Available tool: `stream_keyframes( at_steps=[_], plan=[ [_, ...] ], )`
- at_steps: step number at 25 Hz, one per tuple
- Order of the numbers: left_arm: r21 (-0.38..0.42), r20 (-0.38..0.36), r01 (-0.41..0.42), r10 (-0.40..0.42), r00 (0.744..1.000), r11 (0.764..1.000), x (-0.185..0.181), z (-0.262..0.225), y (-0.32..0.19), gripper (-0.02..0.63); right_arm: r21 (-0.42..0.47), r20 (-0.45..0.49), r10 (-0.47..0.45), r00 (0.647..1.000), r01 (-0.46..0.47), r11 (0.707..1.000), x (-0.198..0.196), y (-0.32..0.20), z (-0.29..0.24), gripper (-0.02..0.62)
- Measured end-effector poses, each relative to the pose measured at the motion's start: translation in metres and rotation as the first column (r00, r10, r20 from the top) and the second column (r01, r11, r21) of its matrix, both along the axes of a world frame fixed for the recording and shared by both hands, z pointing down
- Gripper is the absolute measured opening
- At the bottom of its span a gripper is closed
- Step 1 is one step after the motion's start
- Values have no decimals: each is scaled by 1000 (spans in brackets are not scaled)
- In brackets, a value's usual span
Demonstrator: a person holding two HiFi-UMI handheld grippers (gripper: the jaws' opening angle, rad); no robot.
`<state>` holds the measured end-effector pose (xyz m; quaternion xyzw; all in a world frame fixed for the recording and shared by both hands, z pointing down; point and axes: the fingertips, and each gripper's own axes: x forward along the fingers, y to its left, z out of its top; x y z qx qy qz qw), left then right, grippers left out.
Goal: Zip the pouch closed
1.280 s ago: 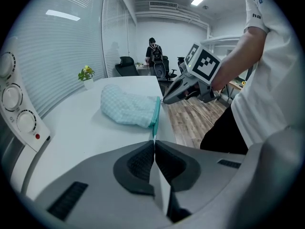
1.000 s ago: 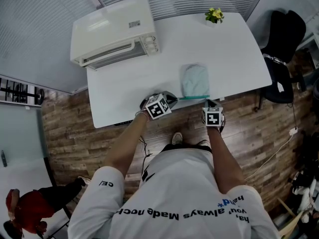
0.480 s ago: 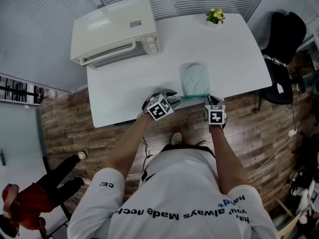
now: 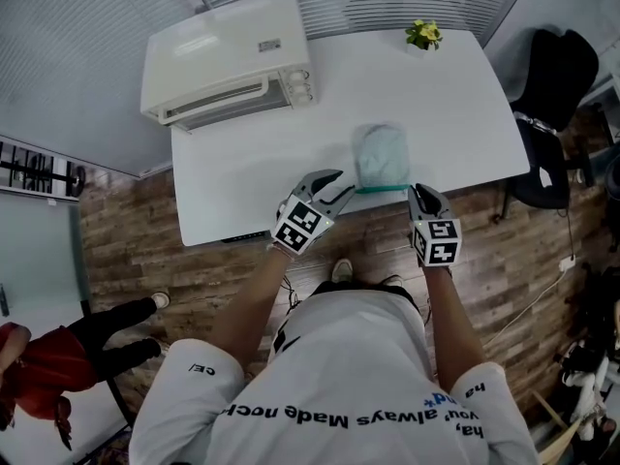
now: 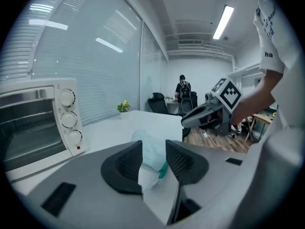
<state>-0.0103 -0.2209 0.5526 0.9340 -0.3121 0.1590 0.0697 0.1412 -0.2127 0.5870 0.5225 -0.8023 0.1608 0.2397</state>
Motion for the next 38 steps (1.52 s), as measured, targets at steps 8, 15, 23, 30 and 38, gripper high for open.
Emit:
stream_keyframes(
  at_steps=[8, 15, 23, 30, 38],
  plan=[
    [33, -226, 136, -125, 966, 990, -4, -103, 30, 94, 175, 127, -124, 984, 101, 979, -20, 35, -121, 35],
    [92, -344, 207, -164, 924, 974, -2, -181, 61, 55, 272, 199, -187, 962, 129, 954, -29, 66, -200, 26],
    [162, -400, 277, -194, 896, 947, -7, -238, 96, 44, 351, 216, -231, 949, 145, 925, -35, 109, -255, 11],
    [165, -378, 278, -199, 904, 946, 0, -236, 111, 44, 376, 184, -223, 957, 141, 916, -38, 127, -266, 8],
    [174, -363, 293, -216, 907, 940, -7, -238, 112, 44, 377, 170, -215, 962, 138, 916, -39, 129, -267, 8]
  ],
)
